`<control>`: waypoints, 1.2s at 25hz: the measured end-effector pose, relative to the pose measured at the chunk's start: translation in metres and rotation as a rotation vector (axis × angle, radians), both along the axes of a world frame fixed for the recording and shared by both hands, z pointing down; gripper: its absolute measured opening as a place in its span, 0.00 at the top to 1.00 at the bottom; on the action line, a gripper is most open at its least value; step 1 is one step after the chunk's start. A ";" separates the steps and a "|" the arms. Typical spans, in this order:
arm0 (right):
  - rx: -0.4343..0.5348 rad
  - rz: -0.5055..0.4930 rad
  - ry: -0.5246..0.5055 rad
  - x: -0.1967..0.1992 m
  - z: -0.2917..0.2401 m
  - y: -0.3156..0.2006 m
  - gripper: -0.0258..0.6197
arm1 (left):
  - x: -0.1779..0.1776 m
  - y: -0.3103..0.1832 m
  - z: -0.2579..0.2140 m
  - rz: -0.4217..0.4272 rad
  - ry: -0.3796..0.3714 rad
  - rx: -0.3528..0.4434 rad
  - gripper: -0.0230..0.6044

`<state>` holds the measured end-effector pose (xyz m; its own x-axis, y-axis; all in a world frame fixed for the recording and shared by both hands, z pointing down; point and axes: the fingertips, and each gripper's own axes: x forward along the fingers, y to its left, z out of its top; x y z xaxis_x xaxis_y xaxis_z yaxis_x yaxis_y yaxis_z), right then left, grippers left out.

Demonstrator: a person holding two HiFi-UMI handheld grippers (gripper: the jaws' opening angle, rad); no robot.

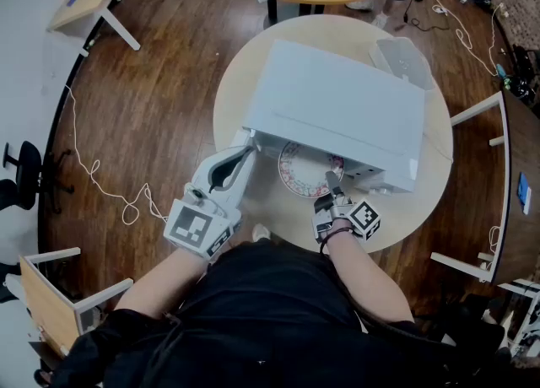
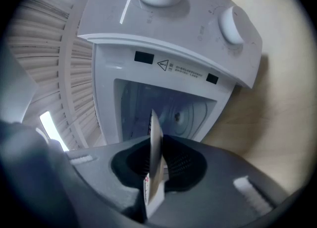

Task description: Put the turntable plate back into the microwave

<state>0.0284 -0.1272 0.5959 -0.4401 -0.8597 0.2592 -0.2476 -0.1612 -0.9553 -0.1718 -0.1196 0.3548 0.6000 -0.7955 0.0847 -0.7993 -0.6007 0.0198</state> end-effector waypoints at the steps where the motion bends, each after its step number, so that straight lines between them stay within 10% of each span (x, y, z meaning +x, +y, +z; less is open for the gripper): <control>1: -0.001 0.002 -0.004 -0.001 0.000 -0.001 0.91 | 0.000 -0.001 0.000 0.000 0.000 -0.001 0.96; 30: 0.020 0.039 -0.005 0.003 0.003 -0.029 0.91 | -0.001 -0.023 0.004 0.009 -0.008 -0.023 0.96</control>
<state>0.0318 -0.1558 0.5988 -0.4075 -0.8812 0.2397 -0.2371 -0.1514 -0.9596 -0.1730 -0.1429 0.3585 0.6060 -0.7882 0.1077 -0.7943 -0.6069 0.0278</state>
